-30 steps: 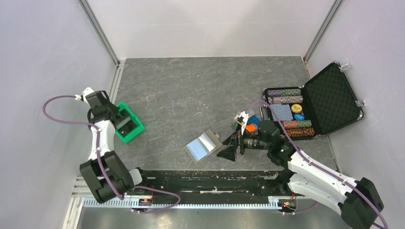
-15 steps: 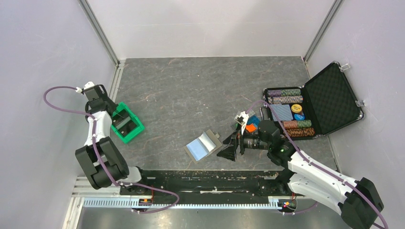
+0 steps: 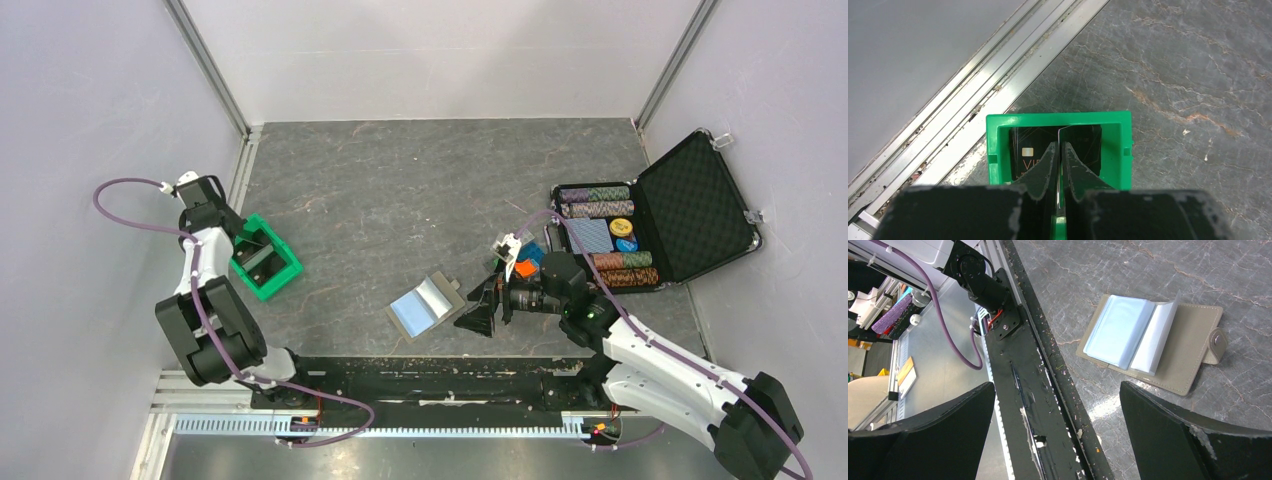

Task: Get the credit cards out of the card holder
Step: Place the credit card in the storage box.

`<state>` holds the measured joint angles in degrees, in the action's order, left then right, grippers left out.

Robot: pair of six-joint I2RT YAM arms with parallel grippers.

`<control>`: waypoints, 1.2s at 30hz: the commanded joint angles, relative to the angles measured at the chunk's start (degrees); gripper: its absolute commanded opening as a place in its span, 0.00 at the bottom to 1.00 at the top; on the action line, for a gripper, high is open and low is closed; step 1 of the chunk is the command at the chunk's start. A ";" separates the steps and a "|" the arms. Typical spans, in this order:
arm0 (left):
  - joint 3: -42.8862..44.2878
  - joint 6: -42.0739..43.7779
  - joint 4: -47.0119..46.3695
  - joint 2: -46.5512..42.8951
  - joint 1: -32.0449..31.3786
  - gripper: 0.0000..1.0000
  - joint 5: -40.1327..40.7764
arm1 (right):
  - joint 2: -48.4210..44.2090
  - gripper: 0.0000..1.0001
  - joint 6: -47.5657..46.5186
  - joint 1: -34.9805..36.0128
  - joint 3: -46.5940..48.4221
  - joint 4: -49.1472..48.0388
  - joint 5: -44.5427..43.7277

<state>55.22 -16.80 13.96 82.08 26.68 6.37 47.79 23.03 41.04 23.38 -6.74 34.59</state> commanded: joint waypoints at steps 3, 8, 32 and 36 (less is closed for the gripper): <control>2.75 3.53 1.56 1.80 0.31 0.12 1.64 | -0.34 0.98 -1.23 -0.16 1.67 -1.15 -1.01; 4.16 3.46 2.85 2.83 0.27 0.14 1.76 | 0.36 0.98 -1.45 -0.30 2.05 -0.99 -0.93; 8.85 0.04 7.19 2.02 0.19 0.38 -0.80 | 0.45 0.98 -1.33 -0.59 1.85 0.15 -1.28; 9.46 -2.80 10.70 -0.89 0.13 0.46 -4.52 | 0.85 0.98 -0.78 -0.58 2.13 0.69 -2.71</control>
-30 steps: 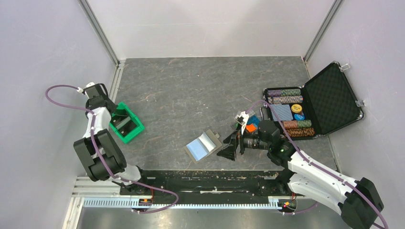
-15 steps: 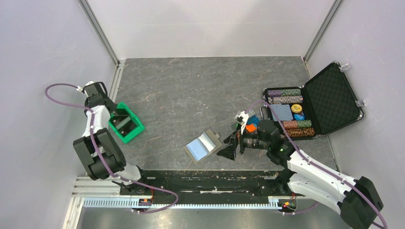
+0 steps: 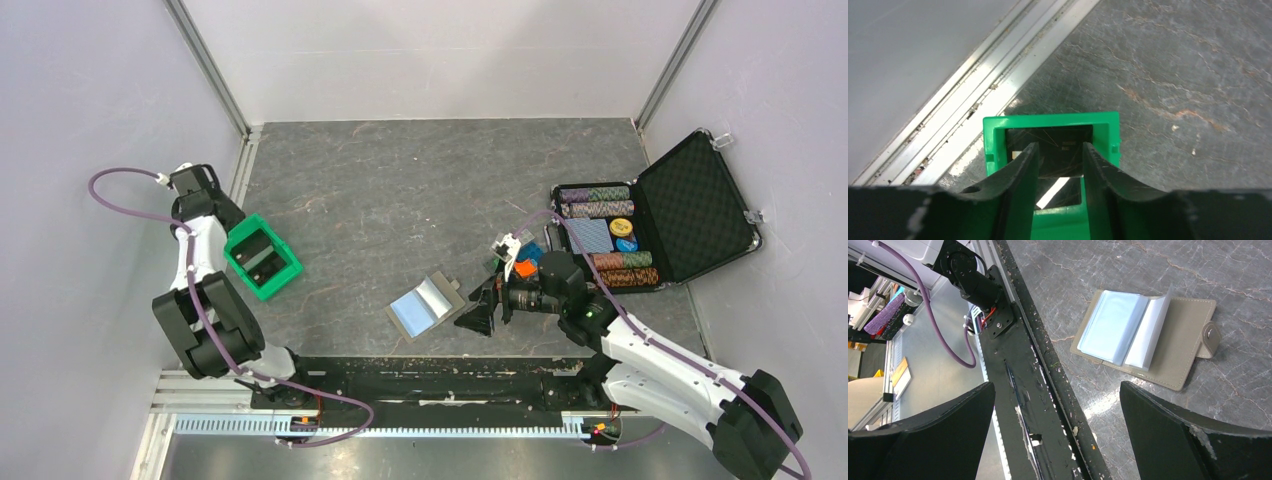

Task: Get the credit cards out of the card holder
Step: Place the credit card in the storage box, then reset both arms

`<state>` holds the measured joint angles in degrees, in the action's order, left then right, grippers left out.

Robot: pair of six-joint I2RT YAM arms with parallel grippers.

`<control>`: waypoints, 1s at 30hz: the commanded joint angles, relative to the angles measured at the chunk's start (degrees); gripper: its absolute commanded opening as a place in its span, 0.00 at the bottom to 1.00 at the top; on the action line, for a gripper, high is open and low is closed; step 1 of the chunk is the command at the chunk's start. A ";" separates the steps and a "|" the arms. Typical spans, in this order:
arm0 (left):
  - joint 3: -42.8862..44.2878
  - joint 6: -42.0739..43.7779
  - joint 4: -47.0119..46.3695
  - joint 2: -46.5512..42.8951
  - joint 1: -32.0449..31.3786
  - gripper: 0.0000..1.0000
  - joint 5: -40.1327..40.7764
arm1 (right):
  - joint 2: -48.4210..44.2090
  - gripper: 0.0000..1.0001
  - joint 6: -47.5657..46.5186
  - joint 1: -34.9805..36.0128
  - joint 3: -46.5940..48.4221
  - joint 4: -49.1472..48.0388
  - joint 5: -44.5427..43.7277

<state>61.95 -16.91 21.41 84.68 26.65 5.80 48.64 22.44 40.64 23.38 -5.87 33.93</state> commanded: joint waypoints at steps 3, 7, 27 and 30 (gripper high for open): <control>2.81 -3.86 6.35 -5.83 -0.13 0.59 -9.55 | 1.03 0.98 -0.14 -0.22 2.98 1.52 -4.33; 0.58 -4.90 8.02 -10.17 -0.79 0.78 -16.55 | 2.00 0.98 -0.76 -0.22 3.89 2.85 -5.42; -12.85 -8.69 4.68 -40.55 -28.89 1.00 -31.66 | -0.12 0.98 -9.43 -0.22 13.39 18.07 -33.47; -14.93 -10.32 4.12 -43.19 -30.59 1.00 -35.09 | -1.41 0.98 -8.73 -0.25 14.15 18.84 -39.08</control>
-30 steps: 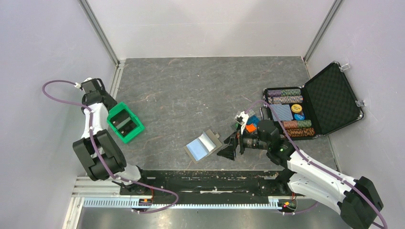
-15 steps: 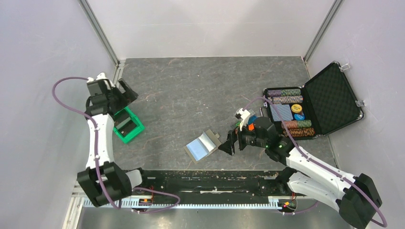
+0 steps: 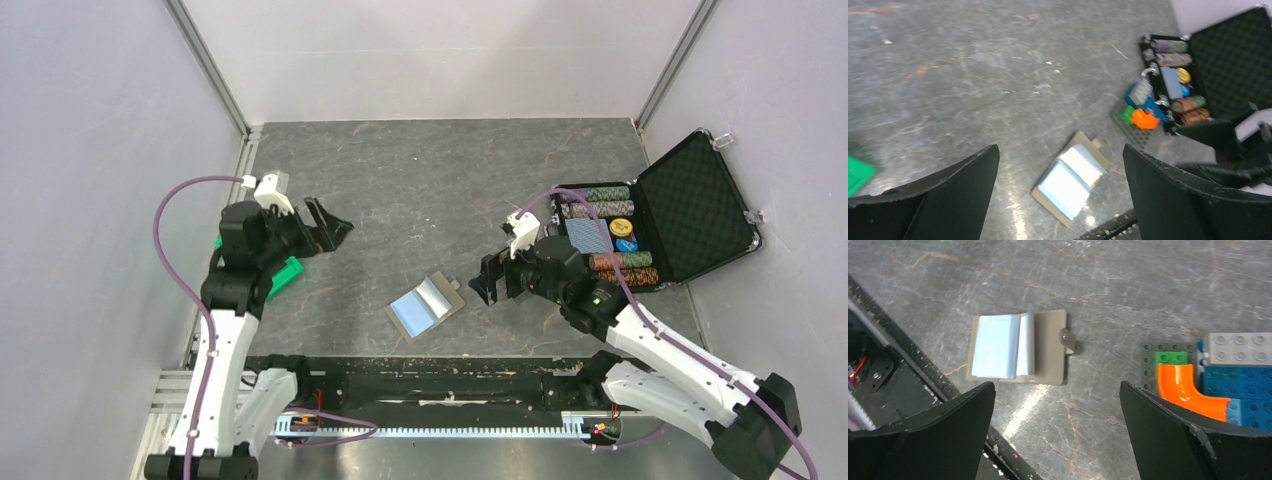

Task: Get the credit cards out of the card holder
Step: Reset both arms

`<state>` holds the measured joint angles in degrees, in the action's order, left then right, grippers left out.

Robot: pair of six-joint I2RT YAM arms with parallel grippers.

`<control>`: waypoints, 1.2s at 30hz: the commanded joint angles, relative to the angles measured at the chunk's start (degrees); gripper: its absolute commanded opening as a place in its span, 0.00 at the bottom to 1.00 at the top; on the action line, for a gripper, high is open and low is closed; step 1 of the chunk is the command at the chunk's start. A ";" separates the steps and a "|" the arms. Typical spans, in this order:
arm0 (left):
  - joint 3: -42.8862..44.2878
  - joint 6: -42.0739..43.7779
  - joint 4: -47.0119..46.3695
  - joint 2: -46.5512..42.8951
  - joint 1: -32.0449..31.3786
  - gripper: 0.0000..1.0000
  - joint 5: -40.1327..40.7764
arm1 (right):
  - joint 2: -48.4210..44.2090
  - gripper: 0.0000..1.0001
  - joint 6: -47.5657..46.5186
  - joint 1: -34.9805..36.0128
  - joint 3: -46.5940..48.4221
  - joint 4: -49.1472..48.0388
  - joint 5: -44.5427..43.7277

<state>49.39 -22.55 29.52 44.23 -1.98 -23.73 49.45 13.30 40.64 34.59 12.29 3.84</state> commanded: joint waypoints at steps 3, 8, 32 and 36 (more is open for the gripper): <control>-4.07 -6.90 -4.11 -4.94 -3.36 1.00 -9.38 | -3.40 0.98 0.95 -0.22 4.48 1.30 -12.09; -8.41 -8.20 -7.02 -8.50 -6.06 1.00 -13.11 | -7.14 0.98 4.63 -0.17 3.73 -0.21 -16.52; -9.12 -7.73 -6.22 -11.73 -7.17 1.00 -12.78 | -14.30 0.98 11.68 -0.24 -1.63 -4.73 -19.39; -9.08 -7.68 -6.23 -12.14 -7.17 1.00 -12.31 | -14.23 0.98 11.31 -0.21 -1.81 -4.88 -19.36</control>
